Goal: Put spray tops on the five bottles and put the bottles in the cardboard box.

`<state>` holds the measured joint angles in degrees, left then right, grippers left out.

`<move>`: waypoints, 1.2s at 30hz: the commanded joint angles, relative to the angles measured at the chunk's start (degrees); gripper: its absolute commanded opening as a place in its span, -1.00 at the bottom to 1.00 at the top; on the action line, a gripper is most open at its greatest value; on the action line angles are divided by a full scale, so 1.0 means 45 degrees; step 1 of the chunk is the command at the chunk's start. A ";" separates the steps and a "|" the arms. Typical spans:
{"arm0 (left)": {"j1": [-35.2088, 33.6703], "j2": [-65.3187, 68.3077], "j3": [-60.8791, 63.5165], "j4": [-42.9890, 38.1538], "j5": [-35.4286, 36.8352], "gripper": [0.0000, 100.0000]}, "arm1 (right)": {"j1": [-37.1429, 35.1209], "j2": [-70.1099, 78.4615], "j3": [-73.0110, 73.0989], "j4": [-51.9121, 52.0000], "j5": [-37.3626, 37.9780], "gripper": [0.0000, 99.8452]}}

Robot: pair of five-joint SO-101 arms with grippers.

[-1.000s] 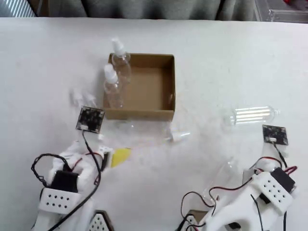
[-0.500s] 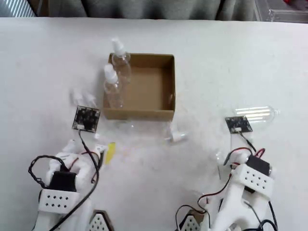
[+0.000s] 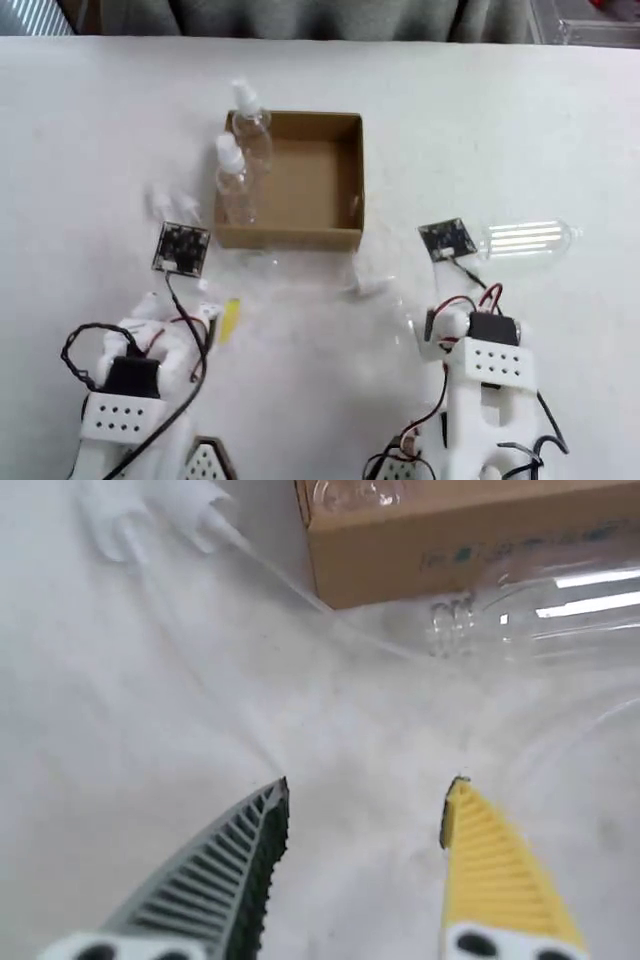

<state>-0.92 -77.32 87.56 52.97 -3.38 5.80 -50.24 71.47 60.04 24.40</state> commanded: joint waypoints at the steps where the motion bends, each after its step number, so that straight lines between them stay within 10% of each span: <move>1: -0.0107 -0.0244 -0.0117 -0.0313 -0.0156 -0.51 | -0.0479 -0.0166 -0.0137 0.0127 -0.0117 -0.97; 17: -0.0107 -0.0244 -0.0078 -0.0332 -0.0156 -0.51 | 0.1924 -0.0049 -0.3458 0.1983 -0.0137 -0.97; 36: -0.0537 -0.0244 -0.0078 -0.0332 -0.0176 -0.51 | -0.4093 0.1006 -0.3536 -0.0518 -0.6662 -0.93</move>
<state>-2.86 -77.32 87.56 52.70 -3.47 -9.76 -48.75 58.81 60.04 -3.21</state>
